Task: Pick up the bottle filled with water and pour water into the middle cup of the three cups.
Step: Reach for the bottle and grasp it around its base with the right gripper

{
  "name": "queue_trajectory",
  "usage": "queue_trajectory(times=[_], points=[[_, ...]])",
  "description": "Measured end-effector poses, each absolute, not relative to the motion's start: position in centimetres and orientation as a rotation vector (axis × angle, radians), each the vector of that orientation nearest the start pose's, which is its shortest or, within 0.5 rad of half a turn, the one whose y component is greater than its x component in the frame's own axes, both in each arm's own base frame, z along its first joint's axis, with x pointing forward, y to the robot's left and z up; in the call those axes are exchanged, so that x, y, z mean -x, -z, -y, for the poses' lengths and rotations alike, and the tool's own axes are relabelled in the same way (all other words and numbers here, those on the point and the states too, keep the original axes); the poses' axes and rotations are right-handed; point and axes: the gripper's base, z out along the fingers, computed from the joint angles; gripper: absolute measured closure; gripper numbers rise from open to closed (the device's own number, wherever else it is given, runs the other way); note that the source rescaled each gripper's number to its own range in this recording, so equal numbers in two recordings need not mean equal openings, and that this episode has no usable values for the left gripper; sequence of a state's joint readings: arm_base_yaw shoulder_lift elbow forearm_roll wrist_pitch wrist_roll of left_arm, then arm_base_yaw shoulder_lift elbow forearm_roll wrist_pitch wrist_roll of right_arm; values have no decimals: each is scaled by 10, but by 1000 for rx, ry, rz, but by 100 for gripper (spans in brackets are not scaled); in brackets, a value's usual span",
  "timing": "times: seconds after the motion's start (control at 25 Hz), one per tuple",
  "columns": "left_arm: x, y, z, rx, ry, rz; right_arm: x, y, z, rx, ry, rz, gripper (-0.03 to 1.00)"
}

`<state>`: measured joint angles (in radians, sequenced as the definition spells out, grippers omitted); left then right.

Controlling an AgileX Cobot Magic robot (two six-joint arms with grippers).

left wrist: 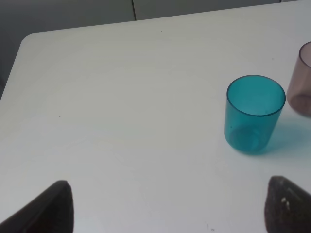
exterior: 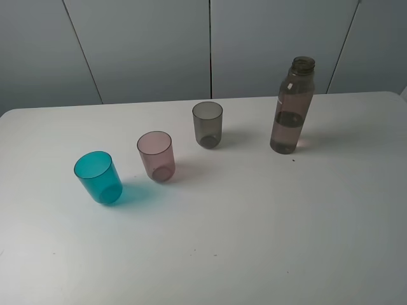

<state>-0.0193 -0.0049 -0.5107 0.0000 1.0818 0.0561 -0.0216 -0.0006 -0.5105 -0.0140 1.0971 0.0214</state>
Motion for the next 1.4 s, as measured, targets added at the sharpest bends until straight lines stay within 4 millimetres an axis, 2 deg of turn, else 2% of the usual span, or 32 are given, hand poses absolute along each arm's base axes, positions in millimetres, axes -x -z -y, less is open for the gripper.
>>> queue_trajectory(times=[1.4], points=[[8,-278,0,-77,-23,-2048,8,-277,-1,-46,-13,-2069,-3]])
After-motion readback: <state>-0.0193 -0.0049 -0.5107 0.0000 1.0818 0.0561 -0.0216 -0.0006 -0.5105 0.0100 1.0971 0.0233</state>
